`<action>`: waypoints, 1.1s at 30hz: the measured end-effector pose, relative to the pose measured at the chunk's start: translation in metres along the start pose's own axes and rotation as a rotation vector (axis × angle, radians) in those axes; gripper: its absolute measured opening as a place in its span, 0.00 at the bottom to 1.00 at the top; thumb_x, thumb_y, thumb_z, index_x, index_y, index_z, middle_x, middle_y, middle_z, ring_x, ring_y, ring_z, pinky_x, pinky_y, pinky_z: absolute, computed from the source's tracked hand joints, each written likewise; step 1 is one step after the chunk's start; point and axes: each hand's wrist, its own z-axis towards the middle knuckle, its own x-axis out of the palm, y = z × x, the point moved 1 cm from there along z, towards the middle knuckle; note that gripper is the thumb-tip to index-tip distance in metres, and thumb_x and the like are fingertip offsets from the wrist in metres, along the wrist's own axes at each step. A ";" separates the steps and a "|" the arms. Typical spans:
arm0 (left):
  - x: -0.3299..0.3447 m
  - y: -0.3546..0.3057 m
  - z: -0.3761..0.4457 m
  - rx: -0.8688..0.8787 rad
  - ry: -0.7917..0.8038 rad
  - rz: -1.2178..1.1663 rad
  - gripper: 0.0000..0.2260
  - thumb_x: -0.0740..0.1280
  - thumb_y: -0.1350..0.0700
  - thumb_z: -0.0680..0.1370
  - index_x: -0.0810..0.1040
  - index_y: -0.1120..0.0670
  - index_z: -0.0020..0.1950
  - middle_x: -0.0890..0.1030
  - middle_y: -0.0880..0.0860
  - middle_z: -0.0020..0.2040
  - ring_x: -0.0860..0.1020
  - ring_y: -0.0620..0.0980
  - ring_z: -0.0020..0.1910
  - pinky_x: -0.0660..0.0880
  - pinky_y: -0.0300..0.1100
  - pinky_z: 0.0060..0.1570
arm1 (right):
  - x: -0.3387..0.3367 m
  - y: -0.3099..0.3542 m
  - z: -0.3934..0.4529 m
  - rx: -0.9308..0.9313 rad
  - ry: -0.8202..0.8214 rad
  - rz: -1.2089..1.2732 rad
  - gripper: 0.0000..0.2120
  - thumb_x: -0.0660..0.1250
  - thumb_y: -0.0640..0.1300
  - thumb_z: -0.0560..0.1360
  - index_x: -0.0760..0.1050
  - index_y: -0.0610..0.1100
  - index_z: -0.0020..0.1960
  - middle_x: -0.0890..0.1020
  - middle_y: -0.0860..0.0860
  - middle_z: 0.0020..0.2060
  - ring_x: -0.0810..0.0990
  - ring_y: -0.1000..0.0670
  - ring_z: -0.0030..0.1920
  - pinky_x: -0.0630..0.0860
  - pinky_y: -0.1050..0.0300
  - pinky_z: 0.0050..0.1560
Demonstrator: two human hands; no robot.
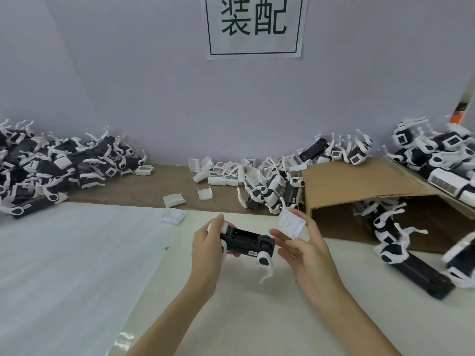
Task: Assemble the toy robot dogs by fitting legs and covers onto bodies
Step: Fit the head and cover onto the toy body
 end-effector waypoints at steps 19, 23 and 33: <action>0.007 0.003 -0.005 0.214 0.074 0.090 0.21 0.61 0.41 0.79 0.76 0.59 0.42 0.82 0.62 0.37 0.77 0.54 0.30 0.75 0.41 0.32 | 0.031 -0.011 -0.032 -0.548 0.212 -1.174 0.24 0.59 0.51 0.86 0.59 0.60 0.80 0.66 0.65 0.72 0.59 0.70 0.69 0.62 0.66 0.69; 0.008 0.005 -0.006 0.230 0.097 0.097 0.25 0.59 0.35 0.80 0.76 0.58 0.43 0.82 0.63 0.39 0.75 0.53 0.30 0.74 0.42 0.33 | 0.035 -0.008 -0.033 -0.499 0.217 -1.173 0.27 0.56 0.49 0.87 0.51 0.58 0.83 0.65 0.62 0.75 0.64 0.61 0.72 0.61 0.65 0.73; 0.011 0.006 -0.011 0.285 0.094 0.137 0.26 0.57 0.32 0.80 0.76 0.54 0.44 0.79 0.62 0.39 0.76 0.53 0.33 0.73 0.54 0.39 | 0.017 0.002 -0.025 -0.485 0.332 -1.147 0.25 0.53 0.52 0.86 0.56 0.56 0.83 0.64 0.63 0.77 0.60 0.63 0.77 0.61 0.58 0.78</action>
